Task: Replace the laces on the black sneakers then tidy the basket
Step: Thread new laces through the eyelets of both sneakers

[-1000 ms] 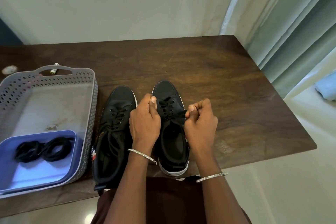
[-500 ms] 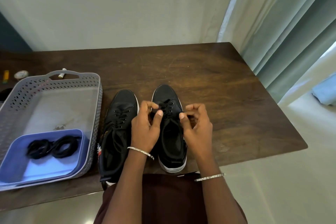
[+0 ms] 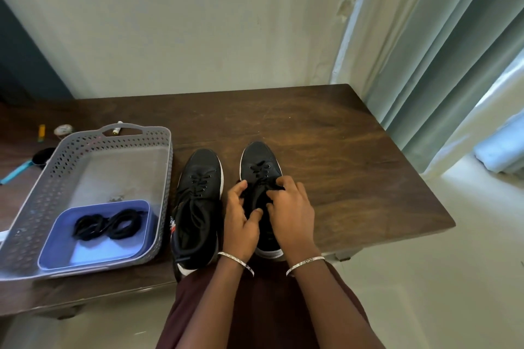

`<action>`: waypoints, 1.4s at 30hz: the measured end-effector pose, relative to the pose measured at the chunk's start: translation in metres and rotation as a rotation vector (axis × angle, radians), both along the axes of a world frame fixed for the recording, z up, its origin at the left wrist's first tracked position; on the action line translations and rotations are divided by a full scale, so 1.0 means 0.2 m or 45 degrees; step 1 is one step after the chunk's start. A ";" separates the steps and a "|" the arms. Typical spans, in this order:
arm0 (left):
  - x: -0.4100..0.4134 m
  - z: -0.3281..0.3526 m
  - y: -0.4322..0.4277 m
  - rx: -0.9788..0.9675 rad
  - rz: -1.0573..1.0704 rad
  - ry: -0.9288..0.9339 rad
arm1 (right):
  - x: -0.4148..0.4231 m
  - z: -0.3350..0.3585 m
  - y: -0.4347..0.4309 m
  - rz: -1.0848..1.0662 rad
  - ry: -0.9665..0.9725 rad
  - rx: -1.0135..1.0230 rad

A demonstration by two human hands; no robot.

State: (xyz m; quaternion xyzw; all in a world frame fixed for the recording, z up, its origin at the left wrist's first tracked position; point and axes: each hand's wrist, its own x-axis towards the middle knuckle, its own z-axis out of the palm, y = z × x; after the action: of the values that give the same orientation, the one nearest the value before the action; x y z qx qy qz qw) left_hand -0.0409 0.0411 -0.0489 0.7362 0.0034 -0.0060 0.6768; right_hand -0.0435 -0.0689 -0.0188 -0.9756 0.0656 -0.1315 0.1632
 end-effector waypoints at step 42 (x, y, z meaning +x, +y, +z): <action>-0.41 0.29 0.43 1.451 0.009 0.216 | -0.34 0.06 0.14 0.038 0.327 0.304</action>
State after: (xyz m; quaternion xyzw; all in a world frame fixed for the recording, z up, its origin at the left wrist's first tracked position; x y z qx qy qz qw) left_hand -0.1220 0.1270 0.0093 0.9815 0.0629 -0.0600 0.1707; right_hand -0.1118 -0.0414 -0.0067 -0.9589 0.0865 0.0052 0.2703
